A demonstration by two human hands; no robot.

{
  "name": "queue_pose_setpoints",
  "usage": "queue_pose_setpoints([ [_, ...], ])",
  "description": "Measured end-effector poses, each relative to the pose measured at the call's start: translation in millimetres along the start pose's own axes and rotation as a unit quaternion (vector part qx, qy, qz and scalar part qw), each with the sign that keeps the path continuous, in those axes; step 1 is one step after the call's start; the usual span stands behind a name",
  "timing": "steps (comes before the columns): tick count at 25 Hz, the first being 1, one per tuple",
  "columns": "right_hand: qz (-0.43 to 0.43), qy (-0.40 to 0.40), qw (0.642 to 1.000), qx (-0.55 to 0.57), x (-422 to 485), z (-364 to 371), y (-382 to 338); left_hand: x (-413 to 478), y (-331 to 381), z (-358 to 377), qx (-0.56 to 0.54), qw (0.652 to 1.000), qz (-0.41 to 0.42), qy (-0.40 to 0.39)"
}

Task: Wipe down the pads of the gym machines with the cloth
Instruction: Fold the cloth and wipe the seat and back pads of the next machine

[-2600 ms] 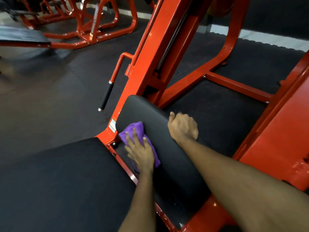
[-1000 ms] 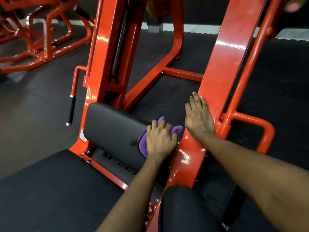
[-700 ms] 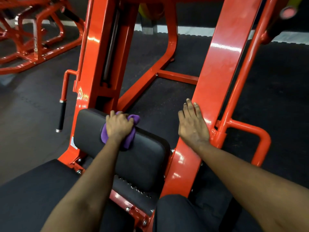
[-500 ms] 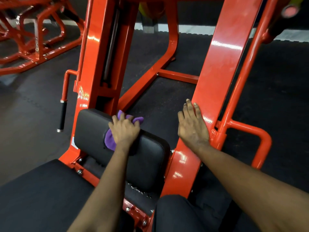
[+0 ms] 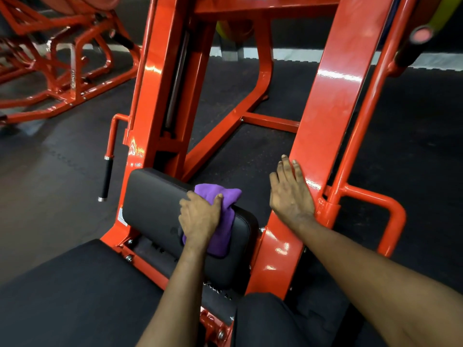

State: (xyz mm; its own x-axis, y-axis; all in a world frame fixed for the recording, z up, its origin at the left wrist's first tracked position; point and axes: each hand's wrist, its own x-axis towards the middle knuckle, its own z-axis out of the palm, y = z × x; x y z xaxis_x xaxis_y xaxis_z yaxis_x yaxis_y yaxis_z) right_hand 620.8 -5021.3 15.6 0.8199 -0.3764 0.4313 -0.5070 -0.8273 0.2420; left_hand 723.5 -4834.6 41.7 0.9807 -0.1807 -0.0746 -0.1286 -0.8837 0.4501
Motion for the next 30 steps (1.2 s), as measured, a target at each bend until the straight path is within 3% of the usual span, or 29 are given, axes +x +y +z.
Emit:
queue_pose_setpoints([
  [3, -0.002, -0.003, 1.000, 0.001, 0, -2, 1, 5, 0, -18, -0.068, 0.994, -0.041, -0.080],
  [6, -0.003, -0.005, 1.000, 0.011, -1, -4, 1, 1, 1, -40, -0.086, 0.994, 0.000, -0.074],
  [8, -0.005, -0.004, 1.000, 0.011, -1, -4, 2, 2, 0, -64, -0.099, 0.994, 0.036, -0.027],
  [11, -0.006, -0.009, 1.000, 0.011, -1, -4, 2, 14, 7, -113, -0.118, 0.983, 0.085, 0.113],
  [13, -0.008, -0.011, 1.000, 0.012, -2, -4, 2, 21, 20, -124, -0.041, 0.973, 0.124, 0.188],
  [15, -0.010, -0.015, 1.000, 0.006, -3, -5, 3, 22, 31, -105, 0.073, 0.973, 0.168, 0.138],
  [18, -0.006, -0.016, 1.000, 0.000, -2, -4, 2, 24, 26, -52, 0.178, 0.961, 0.192, -0.086],
  [19, -0.007, -0.016, 1.000, -0.001, -2, -3, 2, 22, 23, -41, 0.180, 0.960, 0.183, -0.114],
  [22, -0.010, -0.016, 1.000, 0.001, -2, -1, 2, 22, 10, -21, 0.189, 0.953, 0.230, -0.060],
  [24, -0.008, -0.021, 1.000, 0.001, -1, -1, 2, 28, -4, -7, 0.205, 0.936, 0.279, -0.064],
  [26, -0.007, -0.023, 1.000, 0.000, -1, -1, 2, 34, -20, 7, 0.155, 0.946, 0.272, -0.081],
  [30, -0.012, -0.043, 0.999, -0.013, 0, -3, 4, 38, -30, 23, 0.081, 0.957, 0.278, 0.003],
])
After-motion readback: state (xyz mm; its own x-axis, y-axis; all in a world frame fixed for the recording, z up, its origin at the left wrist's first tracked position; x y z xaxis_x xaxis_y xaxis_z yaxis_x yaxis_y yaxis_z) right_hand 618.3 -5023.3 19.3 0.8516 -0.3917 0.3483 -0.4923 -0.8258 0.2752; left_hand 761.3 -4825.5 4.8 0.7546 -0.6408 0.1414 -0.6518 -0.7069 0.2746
